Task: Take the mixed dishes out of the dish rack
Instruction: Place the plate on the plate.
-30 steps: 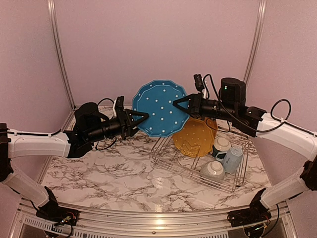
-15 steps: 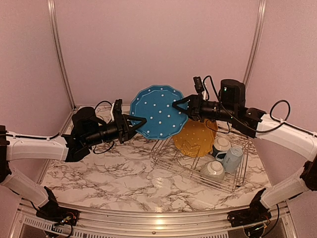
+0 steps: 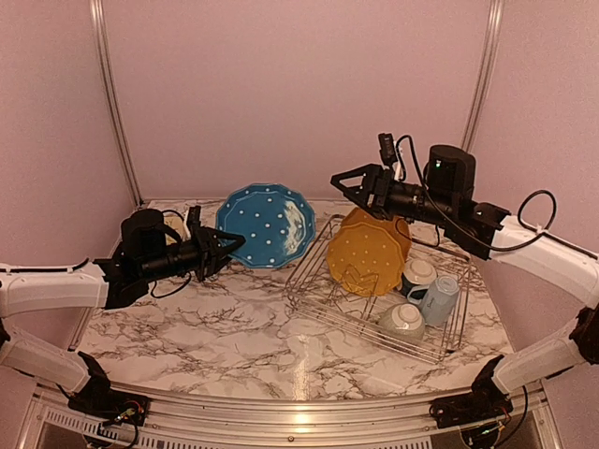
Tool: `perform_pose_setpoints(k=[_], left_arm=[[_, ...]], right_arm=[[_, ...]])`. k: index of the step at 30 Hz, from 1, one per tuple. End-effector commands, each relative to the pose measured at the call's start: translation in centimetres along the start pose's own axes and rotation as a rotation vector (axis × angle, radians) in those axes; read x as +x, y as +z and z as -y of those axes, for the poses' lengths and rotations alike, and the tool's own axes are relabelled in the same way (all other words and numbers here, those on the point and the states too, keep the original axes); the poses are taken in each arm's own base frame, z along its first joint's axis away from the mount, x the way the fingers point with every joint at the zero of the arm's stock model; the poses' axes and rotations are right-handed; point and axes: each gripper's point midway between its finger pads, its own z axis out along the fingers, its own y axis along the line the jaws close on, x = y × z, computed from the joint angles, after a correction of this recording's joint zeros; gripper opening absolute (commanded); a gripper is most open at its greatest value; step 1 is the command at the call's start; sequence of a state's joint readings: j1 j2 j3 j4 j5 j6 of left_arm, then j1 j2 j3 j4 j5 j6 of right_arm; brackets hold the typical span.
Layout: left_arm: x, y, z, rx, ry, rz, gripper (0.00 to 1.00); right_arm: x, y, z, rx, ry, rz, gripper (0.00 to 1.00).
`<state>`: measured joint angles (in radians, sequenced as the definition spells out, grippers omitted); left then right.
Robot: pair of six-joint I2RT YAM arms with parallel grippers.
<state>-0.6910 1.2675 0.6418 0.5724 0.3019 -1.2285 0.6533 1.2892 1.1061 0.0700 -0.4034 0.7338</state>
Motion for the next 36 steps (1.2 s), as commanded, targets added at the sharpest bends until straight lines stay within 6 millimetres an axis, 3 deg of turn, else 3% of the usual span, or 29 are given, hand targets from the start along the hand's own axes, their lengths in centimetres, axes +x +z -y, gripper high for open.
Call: perform_pose_setpoints(k=[1,7,18,26,36], left_arm=[[-3.9,-3.1,3.8,0.093,0.045,0.125,0.0],[-9.1,-7.5,-0.4,-0.077,0.015,0.261,0.0],[-16.0,-13.9,-7.3,-0.239,-0.097,0.46,0.0],[-21.4,-16.2,-11.1,-0.305,-0.139,0.56,0.0],[-26.1,-15.9,-16.3,-0.326,-0.198,0.6,0.0]], right_arm=[[-1.4,-1.6,0.1,0.046,-0.073,0.045,0.78],[-2.7,-3.9,0.5,0.132,-0.133,0.082,0.82],[-3.8,-7.8,0.8,0.25,-0.198,0.139,0.9],[-4.6,-11.3,0.4,0.323,-0.227,0.204,0.95],[-5.2,-13.5,-0.5,0.333,-0.229,0.265,0.98]])
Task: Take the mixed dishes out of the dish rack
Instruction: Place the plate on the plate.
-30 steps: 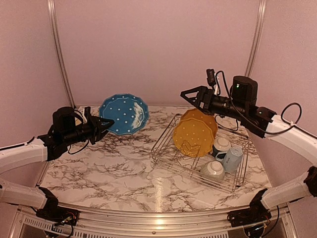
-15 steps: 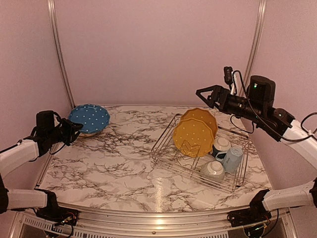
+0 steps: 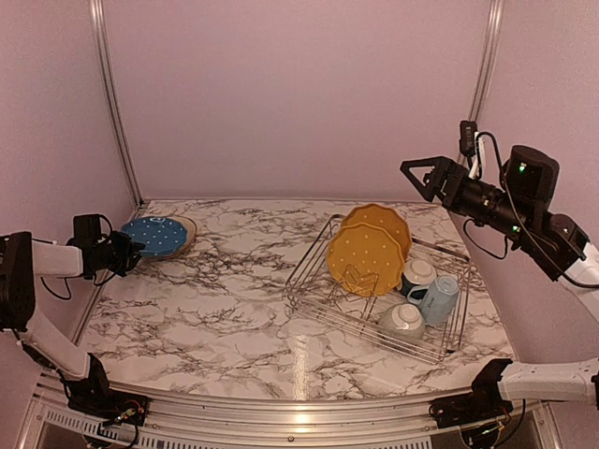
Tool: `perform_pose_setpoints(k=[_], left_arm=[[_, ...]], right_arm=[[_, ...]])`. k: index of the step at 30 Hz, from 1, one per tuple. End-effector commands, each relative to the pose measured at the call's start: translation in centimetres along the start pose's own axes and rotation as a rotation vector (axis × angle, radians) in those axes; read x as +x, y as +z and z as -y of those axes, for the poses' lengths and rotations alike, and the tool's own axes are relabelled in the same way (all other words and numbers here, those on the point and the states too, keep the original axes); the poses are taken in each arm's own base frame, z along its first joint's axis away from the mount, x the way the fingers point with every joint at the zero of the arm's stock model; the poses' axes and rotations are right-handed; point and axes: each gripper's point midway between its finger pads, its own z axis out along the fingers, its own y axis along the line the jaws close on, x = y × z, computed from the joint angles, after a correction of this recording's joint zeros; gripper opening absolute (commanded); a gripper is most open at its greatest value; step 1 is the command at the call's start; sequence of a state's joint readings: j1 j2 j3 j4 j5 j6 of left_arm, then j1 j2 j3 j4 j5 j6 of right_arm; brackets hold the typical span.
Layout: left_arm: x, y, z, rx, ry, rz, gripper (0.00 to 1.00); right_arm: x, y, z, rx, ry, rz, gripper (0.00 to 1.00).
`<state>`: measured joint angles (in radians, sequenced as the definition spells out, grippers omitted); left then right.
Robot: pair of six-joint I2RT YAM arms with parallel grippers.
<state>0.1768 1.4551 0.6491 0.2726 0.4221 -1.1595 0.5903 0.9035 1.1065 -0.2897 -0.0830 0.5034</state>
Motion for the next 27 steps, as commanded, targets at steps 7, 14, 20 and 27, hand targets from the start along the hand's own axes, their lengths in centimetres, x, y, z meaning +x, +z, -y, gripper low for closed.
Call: perform_pose_setpoints(k=[7,14,20,27], left_arm=[[-3.5,2.5,7.4,0.242,0.092,0.032,0.0],[-4.5,4.2,6.5,0.215,0.047,0.05,0.0],[-4.6,5.6,6.0,0.199,0.032,0.029,0.0],[-4.2,6.2,5.0,0.163,0.048,0.013,0.12]], right_arm=[[-1.0,-1.2,0.5,0.042,-0.006,0.031,0.99],[-1.0,-1.5,0.6,0.045,0.002,0.04,0.99],[-1.1,-1.4,0.5,0.039,0.004,0.04,0.99],[-0.9,-1.2,0.5,0.037,0.01,0.038,0.98]])
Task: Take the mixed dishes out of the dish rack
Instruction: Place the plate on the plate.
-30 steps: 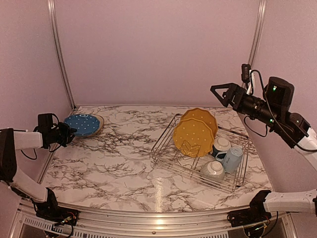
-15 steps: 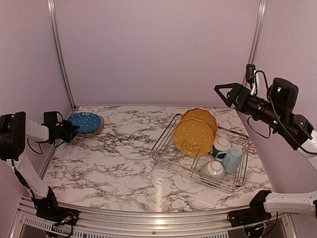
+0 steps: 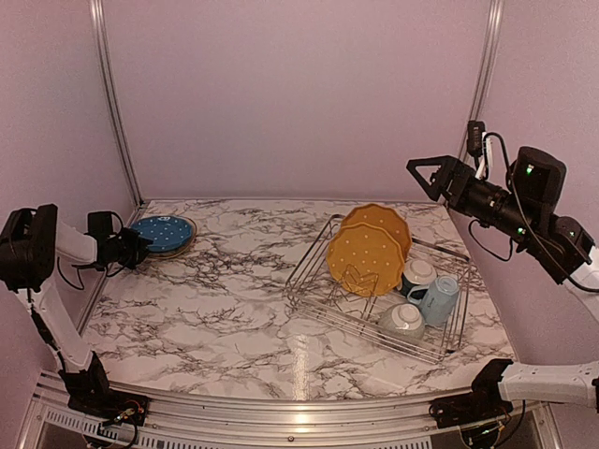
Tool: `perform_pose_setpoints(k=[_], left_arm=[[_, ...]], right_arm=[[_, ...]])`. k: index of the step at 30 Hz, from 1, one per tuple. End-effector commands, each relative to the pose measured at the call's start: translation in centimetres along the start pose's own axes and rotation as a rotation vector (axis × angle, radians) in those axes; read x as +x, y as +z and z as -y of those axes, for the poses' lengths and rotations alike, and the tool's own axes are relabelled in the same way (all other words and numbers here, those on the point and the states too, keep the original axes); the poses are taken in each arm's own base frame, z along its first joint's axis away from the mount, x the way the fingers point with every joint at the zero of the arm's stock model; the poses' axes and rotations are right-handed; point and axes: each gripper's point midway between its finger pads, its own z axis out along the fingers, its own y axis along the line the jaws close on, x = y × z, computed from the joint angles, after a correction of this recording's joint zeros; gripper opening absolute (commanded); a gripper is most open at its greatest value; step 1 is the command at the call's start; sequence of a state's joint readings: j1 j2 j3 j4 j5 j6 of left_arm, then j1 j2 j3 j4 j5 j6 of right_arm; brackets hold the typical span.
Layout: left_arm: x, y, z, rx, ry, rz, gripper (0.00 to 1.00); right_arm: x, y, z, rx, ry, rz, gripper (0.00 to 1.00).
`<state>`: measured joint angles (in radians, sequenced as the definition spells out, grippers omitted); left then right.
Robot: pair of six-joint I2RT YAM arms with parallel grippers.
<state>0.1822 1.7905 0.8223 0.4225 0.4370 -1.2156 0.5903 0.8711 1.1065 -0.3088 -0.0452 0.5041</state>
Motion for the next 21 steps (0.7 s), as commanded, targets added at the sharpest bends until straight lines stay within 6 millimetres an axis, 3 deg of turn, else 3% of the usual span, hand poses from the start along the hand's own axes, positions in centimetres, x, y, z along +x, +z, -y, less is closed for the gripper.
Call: perform_pose_setpoints(k=[1,7,14,21], left_arm=[[-0.6,-0.3,5.6,0.163,0.116,0.013,0.17],[0.2,-0.3,4.0,0.1,0.161,-0.003,0.46],[0.3,-0.6,2.9,0.031,0.168,-0.005,0.67],[-0.1,-1.9,0.9,-0.217,0.206,0.006,0.79]], right_arm=[[-0.2,0.0,0.3,0.01,0.011,0.007,0.98],[-0.1,0.1,0.2,0.004,0.014,0.006,0.99],[0.1,0.7,0.2,-0.002,0.015,-0.007,0.98],[0.3,1.0,0.3,0.003,0.014,-0.011,0.98]])
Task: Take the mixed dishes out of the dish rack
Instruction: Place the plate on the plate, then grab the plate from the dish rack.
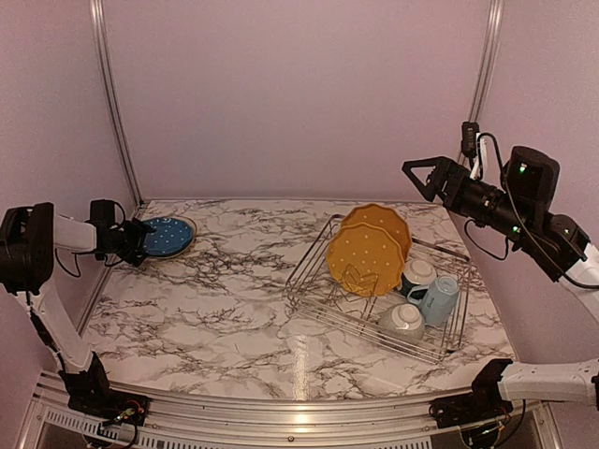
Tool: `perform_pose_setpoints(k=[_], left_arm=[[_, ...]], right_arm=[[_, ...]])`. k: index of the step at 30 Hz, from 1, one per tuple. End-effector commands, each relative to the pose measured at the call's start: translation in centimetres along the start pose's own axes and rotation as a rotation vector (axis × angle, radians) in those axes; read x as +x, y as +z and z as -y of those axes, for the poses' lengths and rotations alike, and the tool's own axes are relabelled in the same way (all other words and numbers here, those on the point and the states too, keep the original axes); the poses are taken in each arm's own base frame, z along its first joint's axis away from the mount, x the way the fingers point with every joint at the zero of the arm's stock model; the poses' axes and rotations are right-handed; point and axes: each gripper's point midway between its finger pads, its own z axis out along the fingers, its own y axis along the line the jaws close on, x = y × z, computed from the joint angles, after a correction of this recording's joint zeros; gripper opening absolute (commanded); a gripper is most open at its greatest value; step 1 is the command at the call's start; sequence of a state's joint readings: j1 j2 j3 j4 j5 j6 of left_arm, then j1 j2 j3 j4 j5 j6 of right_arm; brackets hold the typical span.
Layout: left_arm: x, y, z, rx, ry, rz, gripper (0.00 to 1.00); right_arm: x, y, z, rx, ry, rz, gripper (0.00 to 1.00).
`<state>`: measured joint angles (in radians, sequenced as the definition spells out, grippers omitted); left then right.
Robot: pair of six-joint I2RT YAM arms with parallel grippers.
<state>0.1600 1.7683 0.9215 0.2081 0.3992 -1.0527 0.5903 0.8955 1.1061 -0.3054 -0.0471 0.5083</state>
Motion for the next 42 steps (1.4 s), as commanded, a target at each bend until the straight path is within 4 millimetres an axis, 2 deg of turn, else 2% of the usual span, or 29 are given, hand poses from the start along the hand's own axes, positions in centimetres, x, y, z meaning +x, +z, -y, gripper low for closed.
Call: perform_pose_setpoints(k=[1,7,13,20,22,25,31,35,38,42], left_arm=[[-0.6,-1.8,-0.3,-0.157,0.067,0.019,0.83],[-0.6,-1.0,-1.5,-0.279,0.062,-0.022,0.85],[-0.2,0.1,-0.1,-0.319,0.135,-0.017,0.86],[-0.4,-0.6,-0.4,-0.397,0.238,0.027,0.94],[-0.8,-1.7,-0.4,-0.416,0.267,0.061,0.99],[-1.3,-4.0,-0.1,-0.429,0.315,0.122,0.99],[-0.6,-10.1,2.2,-0.332,0.417,0.244,0.99],[1.3,-14.1,3.5,-0.244,0.518,0.303,0.99],[2.9,-17.1,5.4,-0.115,0.622,0.319,0.99],[4.8,-19.8,7.1,0.02,0.731,0.319,0.99]], right_arm=[[-0.2,0.3,0.1,-0.005,0.011,0.007,0.98],[0.4,1.1,0.0,-0.023,0.022,-0.008,0.98],[0.8,1.4,-0.2,-0.045,0.04,-0.015,0.99],[1.4,1.7,0.5,-0.013,0.024,-0.039,0.98],[1.2,1.7,0.8,0.013,0.003,-0.041,0.98],[1.1,1.9,1.8,0.076,-0.042,-0.052,0.99],[1.6,2.0,5.4,0.281,-0.109,-0.086,0.99],[2.8,2.3,6.7,0.316,-0.075,-0.089,0.99],[3.6,2.2,7.1,0.312,-0.073,-0.118,0.98],[5.3,2.4,7.1,0.29,-0.143,-0.218,0.98]])
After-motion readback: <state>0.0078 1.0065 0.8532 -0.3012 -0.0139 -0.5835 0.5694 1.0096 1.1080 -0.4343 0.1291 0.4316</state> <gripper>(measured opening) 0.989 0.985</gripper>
